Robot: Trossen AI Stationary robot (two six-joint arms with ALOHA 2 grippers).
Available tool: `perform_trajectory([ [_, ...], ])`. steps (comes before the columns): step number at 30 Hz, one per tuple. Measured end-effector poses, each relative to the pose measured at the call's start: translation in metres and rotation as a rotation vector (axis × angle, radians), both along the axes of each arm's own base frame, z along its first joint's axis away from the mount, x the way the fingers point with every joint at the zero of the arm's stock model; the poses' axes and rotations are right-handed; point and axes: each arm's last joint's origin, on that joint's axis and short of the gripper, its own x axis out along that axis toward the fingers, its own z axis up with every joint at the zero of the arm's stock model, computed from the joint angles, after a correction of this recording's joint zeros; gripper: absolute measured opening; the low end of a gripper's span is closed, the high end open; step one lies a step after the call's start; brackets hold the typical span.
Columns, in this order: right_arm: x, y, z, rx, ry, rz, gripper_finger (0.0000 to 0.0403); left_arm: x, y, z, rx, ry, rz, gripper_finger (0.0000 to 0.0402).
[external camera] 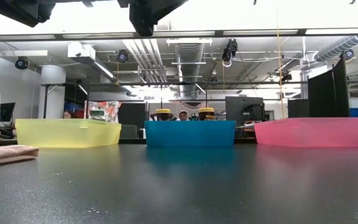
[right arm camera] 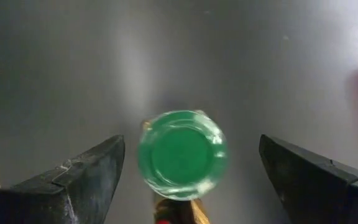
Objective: Sort spices by type
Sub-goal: Put the green seasoning bottle into the yellow bin
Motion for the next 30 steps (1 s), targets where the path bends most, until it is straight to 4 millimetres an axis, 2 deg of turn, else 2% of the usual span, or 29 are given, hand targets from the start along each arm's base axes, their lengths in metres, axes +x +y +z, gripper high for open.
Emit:
perform_trajectory([
  [7, 0.001, -0.002, -0.009, 0.026, 0.022, -0.016, 0.036, 0.0, 0.0, 0.0, 0.002, 0.0, 0.0, 0.0283],
  [11, 0.001, -0.002, -0.011, 0.028, 0.023, -0.014, 0.0336, 0.0, 0.0, 0.0, 0.007, 0.0, 0.001, 0.0283],
  [21, 0.003, -0.005, -0.012, 0.018, 0.027, -0.007, 0.0197, 0.0, 0.0, 0.0, 0.007, 0.0, 0.001, 0.0283],
  [30, 0.008, -0.012, -0.005, -0.024, -0.061, 0.017, 0.0197, 0.0, 0.0, -0.004, 0.074, 0.052, 0.012, 0.0284],
])
